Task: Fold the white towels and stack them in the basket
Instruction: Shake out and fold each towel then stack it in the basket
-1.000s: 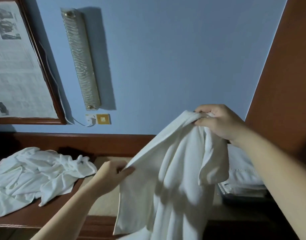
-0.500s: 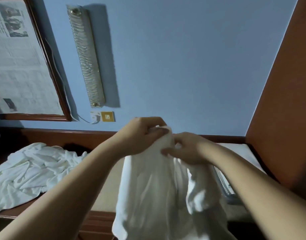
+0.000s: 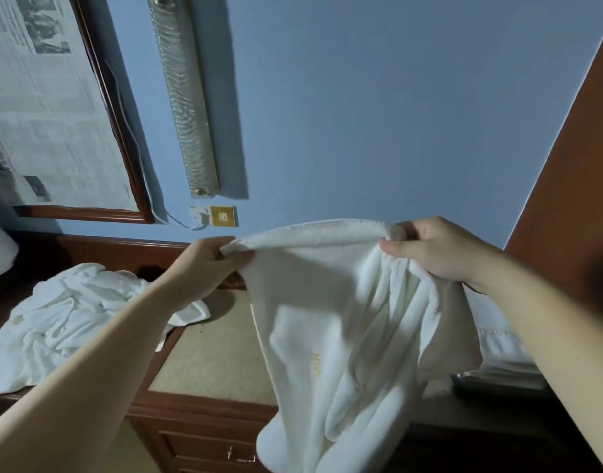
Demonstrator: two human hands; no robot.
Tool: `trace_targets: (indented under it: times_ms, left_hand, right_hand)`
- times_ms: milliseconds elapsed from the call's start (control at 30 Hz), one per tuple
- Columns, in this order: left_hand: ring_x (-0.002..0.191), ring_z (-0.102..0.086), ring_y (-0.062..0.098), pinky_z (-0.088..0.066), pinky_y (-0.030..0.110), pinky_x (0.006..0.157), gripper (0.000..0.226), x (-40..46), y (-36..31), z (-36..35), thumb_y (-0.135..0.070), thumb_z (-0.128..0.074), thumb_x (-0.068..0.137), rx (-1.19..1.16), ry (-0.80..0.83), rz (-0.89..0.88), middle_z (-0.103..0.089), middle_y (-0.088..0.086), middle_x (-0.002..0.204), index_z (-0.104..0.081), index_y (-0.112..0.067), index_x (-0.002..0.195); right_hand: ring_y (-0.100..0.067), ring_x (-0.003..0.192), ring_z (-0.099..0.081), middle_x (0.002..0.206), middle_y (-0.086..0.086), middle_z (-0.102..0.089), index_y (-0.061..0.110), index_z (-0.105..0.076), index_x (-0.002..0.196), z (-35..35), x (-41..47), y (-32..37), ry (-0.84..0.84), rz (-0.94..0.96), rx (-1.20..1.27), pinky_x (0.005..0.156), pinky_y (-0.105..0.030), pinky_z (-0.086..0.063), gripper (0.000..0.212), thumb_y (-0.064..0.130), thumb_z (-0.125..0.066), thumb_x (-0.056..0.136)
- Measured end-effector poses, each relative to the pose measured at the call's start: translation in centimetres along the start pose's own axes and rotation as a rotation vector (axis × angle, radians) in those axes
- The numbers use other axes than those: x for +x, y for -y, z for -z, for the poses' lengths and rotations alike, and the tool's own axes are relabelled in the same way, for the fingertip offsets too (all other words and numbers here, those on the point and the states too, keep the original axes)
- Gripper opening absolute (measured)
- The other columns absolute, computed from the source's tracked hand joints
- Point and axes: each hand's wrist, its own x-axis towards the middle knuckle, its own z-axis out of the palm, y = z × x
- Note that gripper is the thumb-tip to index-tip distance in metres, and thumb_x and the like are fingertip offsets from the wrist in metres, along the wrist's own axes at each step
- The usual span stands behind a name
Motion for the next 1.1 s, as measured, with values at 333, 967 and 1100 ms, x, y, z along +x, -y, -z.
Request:
trace_targets:
  times_ms: [333,967,1100]
  left_hand:
    - [0.075,-0.066,0.026,-0.059,0.056,0.086,0.034,2.9,-0.5,2.4,-0.049,-0.065,0.094,0.038,-0.171,-0.099,-0.07,0.021,0.089,-0.074,-0.016,0.095]
    - [0.08,-0.07,0.017,-0.059,0.047,0.092,0.023,5.3,-2.1,2.7,-0.032,-0.065,0.103,0.036,-0.164,-0.146,-0.075,0.012,0.091,-0.078,-0.014,0.097]
    - [0.078,-0.068,0.012,-0.059,0.044,0.089,0.023,5.9,-1.8,2.9,-0.03,-0.064,0.104,0.006,-0.158,-0.143,-0.075,0.013,0.091,-0.078,-0.014,0.094]
  right_hand:
    - [-0.034,0.096,-0.068,0.092,-0.011,-0.074,0.014,-0.07,0.098,-1.9,2.6,-0.8,0.077,-0.097,-0.333,0.073,-0.037,-0.045,0.026,0.039,-0.064,0.096]
    - [-0.012,0.092,-0.063,0.091,0.013,-0.07,0.055,-0.063,0.079,-1.4,5.1,0.2,0.005,-0.104,-0.466,0.084,-0.036,-0.053,0.031,0.033,-0.055,0.098]
    - [-0.013,0.086,-0.064,0.084,0.011,-0.07,0.05,-0.064,0.078,-1.6,5.7,0.5,-0.024,-0.129,-0.439,0.078,-0.035,-0.052,0.027,0.035,-0.055,0.098]
